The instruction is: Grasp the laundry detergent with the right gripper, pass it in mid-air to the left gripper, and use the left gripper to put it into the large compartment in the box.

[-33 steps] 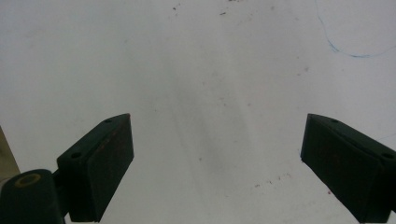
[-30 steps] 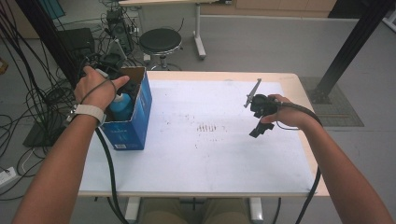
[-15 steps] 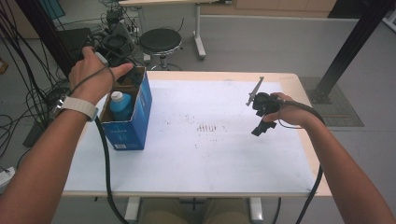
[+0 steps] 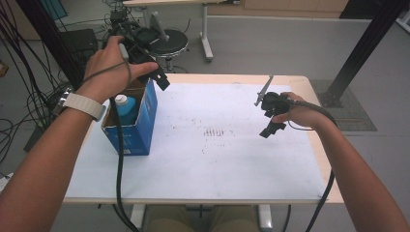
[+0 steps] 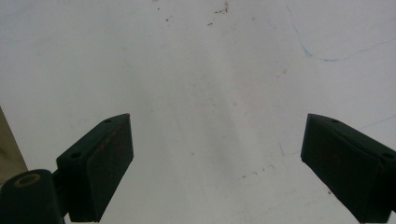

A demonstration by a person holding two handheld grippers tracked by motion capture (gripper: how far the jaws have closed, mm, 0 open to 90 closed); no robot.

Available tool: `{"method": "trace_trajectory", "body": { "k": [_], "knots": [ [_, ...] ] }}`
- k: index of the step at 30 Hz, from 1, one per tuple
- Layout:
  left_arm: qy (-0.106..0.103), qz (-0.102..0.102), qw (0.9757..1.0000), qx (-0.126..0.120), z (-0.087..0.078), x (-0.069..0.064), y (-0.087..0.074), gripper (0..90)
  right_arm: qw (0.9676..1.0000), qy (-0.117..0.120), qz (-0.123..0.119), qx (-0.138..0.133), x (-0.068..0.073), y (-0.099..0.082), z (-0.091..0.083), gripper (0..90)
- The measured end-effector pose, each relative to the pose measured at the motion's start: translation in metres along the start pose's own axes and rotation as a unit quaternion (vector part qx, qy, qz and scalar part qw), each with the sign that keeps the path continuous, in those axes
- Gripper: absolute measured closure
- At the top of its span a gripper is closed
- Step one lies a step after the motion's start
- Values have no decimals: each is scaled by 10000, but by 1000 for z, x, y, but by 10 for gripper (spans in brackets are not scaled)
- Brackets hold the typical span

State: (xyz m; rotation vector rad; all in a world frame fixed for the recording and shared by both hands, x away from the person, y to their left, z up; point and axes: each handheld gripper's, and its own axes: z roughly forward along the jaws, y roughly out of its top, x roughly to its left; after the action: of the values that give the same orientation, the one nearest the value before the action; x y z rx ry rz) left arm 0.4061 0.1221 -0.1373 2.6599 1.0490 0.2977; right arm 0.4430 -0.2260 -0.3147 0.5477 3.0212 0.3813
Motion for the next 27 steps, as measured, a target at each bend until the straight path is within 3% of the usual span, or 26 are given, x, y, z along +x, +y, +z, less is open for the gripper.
{"method": "trace_trajectory", "body": {
  "k": [3, 7, 12, 20, 27],
  "knots": [
    [-176, 143, 9997, -83, 6, -4, 4, 107, 10000, -23, 13, -25, 1, 0, 0, 91],
    [-233, 475, 9986, -5, 16, -11, 9, 108, 10000, -16, 0, -13, 1, -1, 1, 90],
    [-346, 700, 9969, 136, 33, -15, 13, 115, 10000, 36, 7, -37, 4, -1, 6, 92],
    [-553, 1243, 9902, 310, 57, -27, 19, 118, 10000, 42, -37, -35, 3, 1, 5, 91],
    [-586, 1665, 9833, 448, 76, -41, 26, 116, 10000, 39, -2, -54, 4, -1, 5, 91]
  ]
}}
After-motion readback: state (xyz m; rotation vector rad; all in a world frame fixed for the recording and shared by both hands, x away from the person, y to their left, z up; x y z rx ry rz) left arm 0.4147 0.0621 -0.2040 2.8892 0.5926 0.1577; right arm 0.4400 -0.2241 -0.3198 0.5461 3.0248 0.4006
